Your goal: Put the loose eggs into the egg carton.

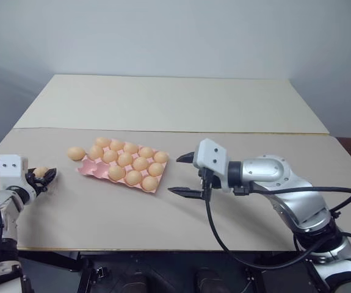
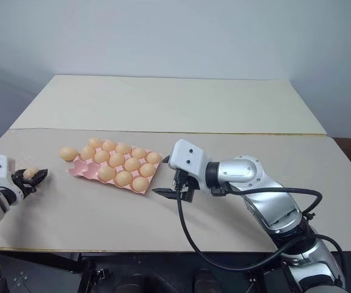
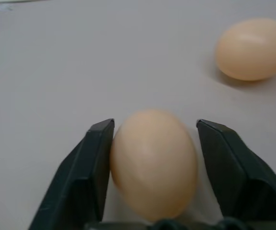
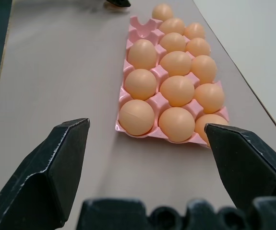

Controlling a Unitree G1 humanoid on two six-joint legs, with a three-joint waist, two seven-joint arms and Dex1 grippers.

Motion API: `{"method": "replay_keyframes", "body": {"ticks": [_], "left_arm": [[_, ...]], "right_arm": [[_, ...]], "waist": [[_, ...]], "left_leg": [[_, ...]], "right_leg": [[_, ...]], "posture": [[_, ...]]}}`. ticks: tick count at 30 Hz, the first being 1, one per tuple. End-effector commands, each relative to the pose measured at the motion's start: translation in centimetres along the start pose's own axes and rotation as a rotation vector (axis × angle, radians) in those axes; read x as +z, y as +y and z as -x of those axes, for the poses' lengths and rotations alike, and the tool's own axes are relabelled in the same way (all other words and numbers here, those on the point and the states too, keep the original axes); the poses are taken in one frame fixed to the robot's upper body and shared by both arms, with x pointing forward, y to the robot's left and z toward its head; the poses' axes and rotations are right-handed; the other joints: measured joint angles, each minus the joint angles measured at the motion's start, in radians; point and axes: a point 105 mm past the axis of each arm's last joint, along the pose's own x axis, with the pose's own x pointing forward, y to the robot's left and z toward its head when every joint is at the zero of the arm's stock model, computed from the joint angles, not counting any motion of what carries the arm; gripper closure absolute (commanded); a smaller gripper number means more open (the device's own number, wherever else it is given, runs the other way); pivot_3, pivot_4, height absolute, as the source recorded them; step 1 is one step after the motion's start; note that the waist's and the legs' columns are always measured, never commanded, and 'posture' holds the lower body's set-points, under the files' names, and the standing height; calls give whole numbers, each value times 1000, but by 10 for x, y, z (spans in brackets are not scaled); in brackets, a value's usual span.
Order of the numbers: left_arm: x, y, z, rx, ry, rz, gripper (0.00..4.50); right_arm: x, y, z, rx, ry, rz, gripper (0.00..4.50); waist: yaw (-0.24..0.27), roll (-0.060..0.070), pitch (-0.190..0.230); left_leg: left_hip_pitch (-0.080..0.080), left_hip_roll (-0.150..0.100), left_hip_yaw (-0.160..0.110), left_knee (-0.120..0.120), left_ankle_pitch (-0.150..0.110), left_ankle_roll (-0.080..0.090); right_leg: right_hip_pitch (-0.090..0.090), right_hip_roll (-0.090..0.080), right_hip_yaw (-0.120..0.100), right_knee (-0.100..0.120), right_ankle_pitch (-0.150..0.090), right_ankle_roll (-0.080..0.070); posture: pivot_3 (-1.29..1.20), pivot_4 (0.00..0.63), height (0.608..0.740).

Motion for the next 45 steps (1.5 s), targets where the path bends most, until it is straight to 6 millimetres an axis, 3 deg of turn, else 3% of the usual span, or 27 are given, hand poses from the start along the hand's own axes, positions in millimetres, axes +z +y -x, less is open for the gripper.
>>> {"method": "replay_keyframes", "body": {"ticks": [1, 7, 11, 16, 20, 23, 30, 35, 45], "left_arm": [[6, 5, 2, 21, 8, -38, 2768], [16, 1, 6, -5, -63, -89, 2834], [51, -11, 20, -99, -264, -74, 2834], [88, -60, 35, -408, -405, -79, 2834], [86, -104, 48, -714, -414, -174, 2834], [82, -124, 43, -823, -377, -204, 2834], [85, -128, 19, -845, -341, -207, 2834], [90, -131, 14, -874, -328, -213, 2834], [80, -133, 9, -880, -268, -253, 2834]], "right_arm": [[9, -4, 7, -38, -25, 25, 0], [8, -6, 7, -58, -20, 26, 0], [11, -10, 9, -84, -29, 35, 0], [16, -16, 11, -140, -48, 43, 0], [17, -17, 12, -182, -55, 48, 0], [21, -14, 15, -205, -82, 42, 0], [21, -10, 17, -271, -91, 26, 0], [19, -8, 17, -302, -88, 11, 0], [20, -8, 18, -323, -84, 10, 0]], "waist": [[0, 0, 0], [0, 0, 0], [2, 0, 0], [10, 0, 0], [5, 0, 0], [3, 0, 0], [-1, 0, 0], [0, 0, 0], [0, 0, 0]], "left_leg": [[1, 0, 0, 0, 0, 0], [0, 0, 0, 0, 0, 0], [-1, 0, 0, 0, 0, 0], [-1, 0, -1, 1, 0, 0], [-1, 0, 0, 1, 0, 0], [-1, 0, 0, 1, 0, 0], [-1, 0, -1, 2, 0, 0], [-2, 0, -1, 2, 0, 0], [-2, 0, -1, 3, 0, 0]], "right_leg": [[0, 0, 0, 0, 0, 0], [0, 0, 0, 0, 0, 0], [0, 0, 0, 0, 0, 0], [1, -1, -1, 0, 0, 0], [1, -1, -1, 0, 0, 0], [1, 0, -1, 0, 0, 0], [1, 1, -1, 0, 0, 0], [0, 1, -1, 0, 0, 0], [0, 1, -1, 0, 0, 0]], "posture": [[0, 150, 740], [0, 150, 740], [0, 150, 740], [0, 150, 740], [0, 150, 740], [0, 150, 740], [0, 150, 740], [0, 150, 740], [0, 150, 740]]}}
